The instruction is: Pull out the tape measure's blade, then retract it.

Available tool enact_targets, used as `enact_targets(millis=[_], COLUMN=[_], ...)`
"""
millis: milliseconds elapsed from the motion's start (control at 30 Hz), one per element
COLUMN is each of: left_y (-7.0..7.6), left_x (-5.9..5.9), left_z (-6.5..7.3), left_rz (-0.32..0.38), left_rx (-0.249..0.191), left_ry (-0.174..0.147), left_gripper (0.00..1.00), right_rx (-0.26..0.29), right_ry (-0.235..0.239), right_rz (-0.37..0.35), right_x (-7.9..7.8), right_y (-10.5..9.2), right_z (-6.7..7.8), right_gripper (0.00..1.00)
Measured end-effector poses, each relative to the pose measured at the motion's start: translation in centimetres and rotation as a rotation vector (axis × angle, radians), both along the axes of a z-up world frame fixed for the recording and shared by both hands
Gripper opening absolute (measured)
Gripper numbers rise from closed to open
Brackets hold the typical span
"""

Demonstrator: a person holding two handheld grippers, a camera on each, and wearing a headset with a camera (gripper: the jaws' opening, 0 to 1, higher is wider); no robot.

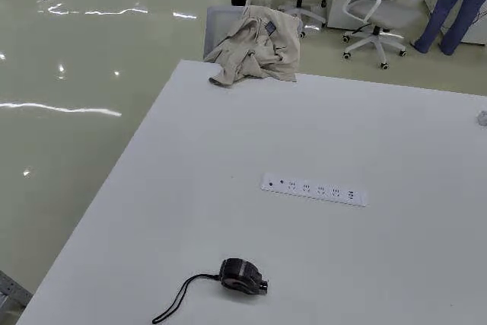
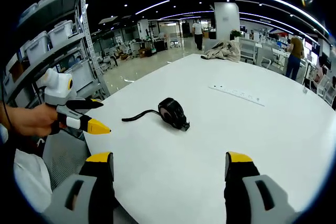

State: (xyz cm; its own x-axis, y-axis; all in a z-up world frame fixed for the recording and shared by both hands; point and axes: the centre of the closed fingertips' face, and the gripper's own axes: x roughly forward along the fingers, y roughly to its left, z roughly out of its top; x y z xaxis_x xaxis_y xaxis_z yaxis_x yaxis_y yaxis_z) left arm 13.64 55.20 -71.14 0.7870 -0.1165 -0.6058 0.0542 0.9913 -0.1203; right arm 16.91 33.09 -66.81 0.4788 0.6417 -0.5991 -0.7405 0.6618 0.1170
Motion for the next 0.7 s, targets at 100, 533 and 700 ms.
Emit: enact_targets(millis=[100,533,700], left_y=[0.2,1.5,2.0], left_x=[-0.4,-1.6,-2.0], left_z=[-0.1,0.1,0.1], left_rz=[-0.008,-0.039,-0.052], left_rx=[-0.005,-0.009,-0.018], left_ry=[0.011,0.035,0.044], left_gripper=[1.00,1.00,1.00], right_rx=[-0.007,-0.047,-0.059], right_ry=[0.001,0.010,0.013], right_rz=[0.001,-0.008,-0.007], right_x=[-0.5,-1.5,-1.7], right_y=[-0.6,-3.2,-3.6], right_z=[-0.1,-0.5,-0.8], right_gripper=[0.91,0.91,0.91])
